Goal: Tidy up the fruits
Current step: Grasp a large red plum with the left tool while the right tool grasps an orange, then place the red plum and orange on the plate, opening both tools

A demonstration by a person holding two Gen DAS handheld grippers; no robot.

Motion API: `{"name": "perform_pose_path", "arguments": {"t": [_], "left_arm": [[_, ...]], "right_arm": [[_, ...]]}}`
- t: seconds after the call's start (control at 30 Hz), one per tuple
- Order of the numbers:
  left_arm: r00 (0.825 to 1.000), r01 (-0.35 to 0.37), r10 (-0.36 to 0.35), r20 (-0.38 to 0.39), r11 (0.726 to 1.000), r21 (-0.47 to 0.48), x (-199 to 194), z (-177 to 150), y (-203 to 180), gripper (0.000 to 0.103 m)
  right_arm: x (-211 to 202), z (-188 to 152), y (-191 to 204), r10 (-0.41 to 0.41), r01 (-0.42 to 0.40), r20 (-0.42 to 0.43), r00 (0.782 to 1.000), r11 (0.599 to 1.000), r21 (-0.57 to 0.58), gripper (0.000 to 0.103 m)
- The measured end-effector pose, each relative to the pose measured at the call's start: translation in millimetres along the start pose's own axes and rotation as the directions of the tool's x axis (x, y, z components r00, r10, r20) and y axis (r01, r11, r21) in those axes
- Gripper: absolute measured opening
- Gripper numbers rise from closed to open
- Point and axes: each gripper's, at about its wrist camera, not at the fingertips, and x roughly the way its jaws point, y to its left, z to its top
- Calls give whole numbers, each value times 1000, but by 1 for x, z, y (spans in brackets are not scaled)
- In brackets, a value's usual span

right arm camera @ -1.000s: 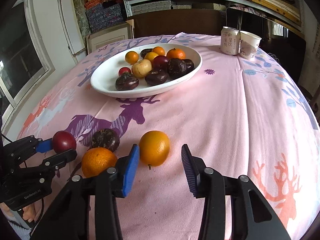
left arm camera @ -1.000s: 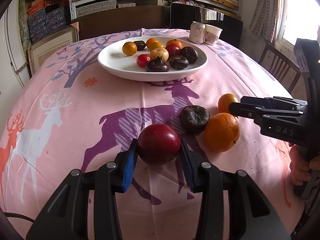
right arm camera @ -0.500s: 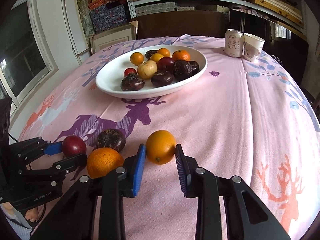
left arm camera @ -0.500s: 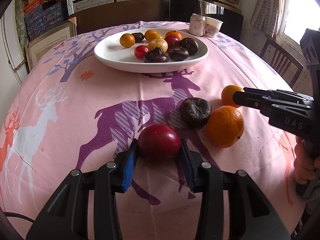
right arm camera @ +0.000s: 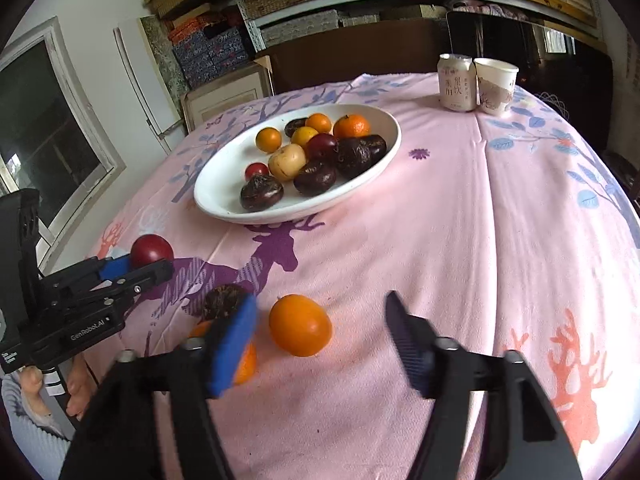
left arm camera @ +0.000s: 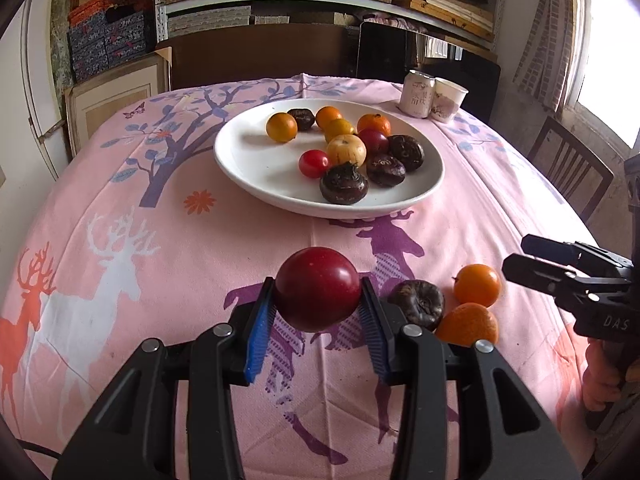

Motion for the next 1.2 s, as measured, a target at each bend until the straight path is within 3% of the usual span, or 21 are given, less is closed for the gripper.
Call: {"name": "perform_pose_path", "arguments": {"t": [0.07,0.1,0.27,0.43,0.6,0.77,0.83,0.9,1.07,1.2], "left_arm": [[1000,-2,2,-16,1000,-12,4,-2,4,40],[1000,-4,4,-15,1000,-15,4,-2,5,40],[1000,2,-2,1,1000,-16,0,-2,5,40],[1000,0,0,-4,1000,-2,2,-4,1,40],[1000,-2,2,-18,1000,7,5,-6,-2,40],[999,-9,10,-32,1000,21,10,-7,-4,40],[999,-11,12,-31,1000,23,10,-7,-4,40],[1000,-18,18,-25,1000,24,9,-6,-4,40],[999,-47,47,6,999,8,4,13,0,40],[995,-90,90,48,996,11,3,48,3,40]], "right_arm": [[8,-2,5,-20,19,-28,999,1000,-23,68],[14,-3,5,-6,5,-56,998,1000,-19,57],[19,-2,7,89,-89,-76,993,996,3,53],[34,-2,6,236,-223,-142,961,970,103,39],[48,-4,-9,338,-292,-174,925,925,243,40],[51,-9,-16,371,-304,-181,911,900,313,35],[48,-10,-16,363,-297,-172,916,901,317,34],[43,-9,-15,317,-264,-152,936,918,296,34],[16,8,-15,116,-107,-35,993,974,200,34],[15,45,-12,76,-73,-13,997,985,154,34]]}}
